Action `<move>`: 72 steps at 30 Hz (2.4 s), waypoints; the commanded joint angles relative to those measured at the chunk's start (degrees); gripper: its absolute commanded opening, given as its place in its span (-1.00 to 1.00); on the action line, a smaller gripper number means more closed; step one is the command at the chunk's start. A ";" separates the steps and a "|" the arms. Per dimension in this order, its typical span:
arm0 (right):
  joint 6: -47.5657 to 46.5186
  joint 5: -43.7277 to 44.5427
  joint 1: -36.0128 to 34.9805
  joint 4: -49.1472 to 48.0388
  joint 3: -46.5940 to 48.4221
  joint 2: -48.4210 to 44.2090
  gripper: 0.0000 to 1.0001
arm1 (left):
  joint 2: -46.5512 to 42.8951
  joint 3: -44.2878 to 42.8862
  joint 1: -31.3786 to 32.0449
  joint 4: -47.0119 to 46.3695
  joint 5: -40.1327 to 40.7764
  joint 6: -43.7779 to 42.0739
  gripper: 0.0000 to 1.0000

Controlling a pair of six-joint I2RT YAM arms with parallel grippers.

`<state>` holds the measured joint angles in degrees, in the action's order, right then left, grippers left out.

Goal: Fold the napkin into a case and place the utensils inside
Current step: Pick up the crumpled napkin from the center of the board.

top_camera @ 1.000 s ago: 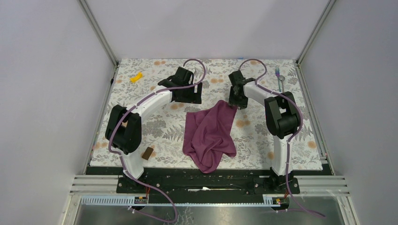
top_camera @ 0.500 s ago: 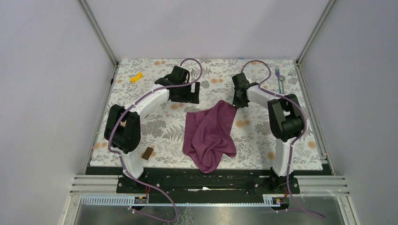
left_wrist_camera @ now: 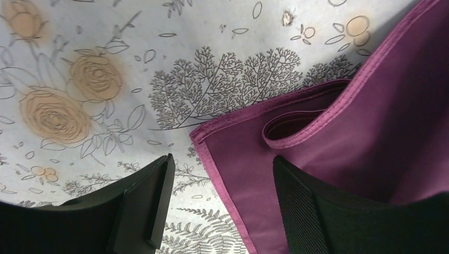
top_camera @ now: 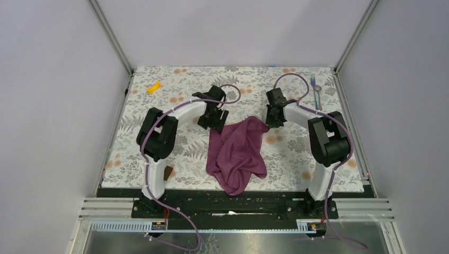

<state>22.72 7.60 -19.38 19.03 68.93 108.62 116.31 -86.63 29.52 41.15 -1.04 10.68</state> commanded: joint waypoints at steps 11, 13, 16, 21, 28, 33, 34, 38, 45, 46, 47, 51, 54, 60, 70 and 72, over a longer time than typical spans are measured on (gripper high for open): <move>-1.44 -0.50 0.13 1.90 1.16 -2.66 -0.76 | 6.58 -3.49 1.68 2.26 6.39 -2.19 0.32; -2.08 0.51 0.13 3.15 1.72 -3.46 -0.52 | 7.30 -3.75 1.68 2.47 5.61 -2.26 0.19; -2.59 2.82 0.07 3.47 1.16 -6.60 0.02 | 7.61 -3.93 1.64 2.47 5.34 -2.46 -0.03; -3.61 6.59 -0.13 1.44 -1.26 -15.26 0.99 | 5.65 -4.23 1.77 2.45 7.02 -2.75 -0.31; -2.06 -5.10 1.72 -2.58 -0.80 -12.49 0.98 | 1.75 -3.80 1.86 1.17 7.68 -3.03 -0.46; 3.93 0.36 -1.00 12.90 12.43 -0.31 0.99 | 0.67 -4.15 1.86 1.12 6.43 -2.63 -0.58; 5.92 2.02 -1.14 15.85 14.92 1.59 0.99 | 0.45 -4.24 1.86 1.13 5.92 -2.50 -0.59; 8.64 5.53 -2.39 21.40 20.54 7.11 0.99 | -0.09 -4.50 1.95 1.13 4.72 -2.20 -0.64; 9.10 6.64 -4.27 22.90 21.21 10.56 0.77 | -1.18 -4.91 2.42 1.13 2.97 -1.90 -0.67; 9.00 7.17 -4.33 22.37 21.10 10.83 0.75 | -1.38 -4.91 2.45 1.13 2.77 -1.89 -0.67; 8.90 7.48 -4.34 21.84 21.12 11.30 0.71 | -1.62 -4.93 2.45 1.13 2.61 -1.87 -0.67; 7.55 7.35 -4.27 19.74 21.51 12.40 0.61 | -2.26 -4.64 2.56 1.13 2.36 -1.93 -0.68; 6.60 6.81 -3.81 17.38 20.52 12.97 0.59 | -2.70 -4.49 2.63 1.13 2.29 -1.89 -0.68; 5.55 4.51 -2.21 13.64 17.29 13.55 0.51 | -3.52 -4.34 2.65 1.13 2.08 -1.90 -0.68; 4.35 0.05 0.91 4.06 7.72 11.14 -0.49 | -4.66 -4.04 2.57 1.02 4.36 -2.20 -0.71; 3.00 0.52 0.88 3.54 7.74 10.09 -0.70 | -5.13 -3.86 2.65 0.62 4.71 -2.19 -0.73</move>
<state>26.81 9.37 -18.90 26.48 80.23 116.31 115.33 -90.59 31.92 43.20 2.00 8.67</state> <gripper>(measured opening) 0.235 0.145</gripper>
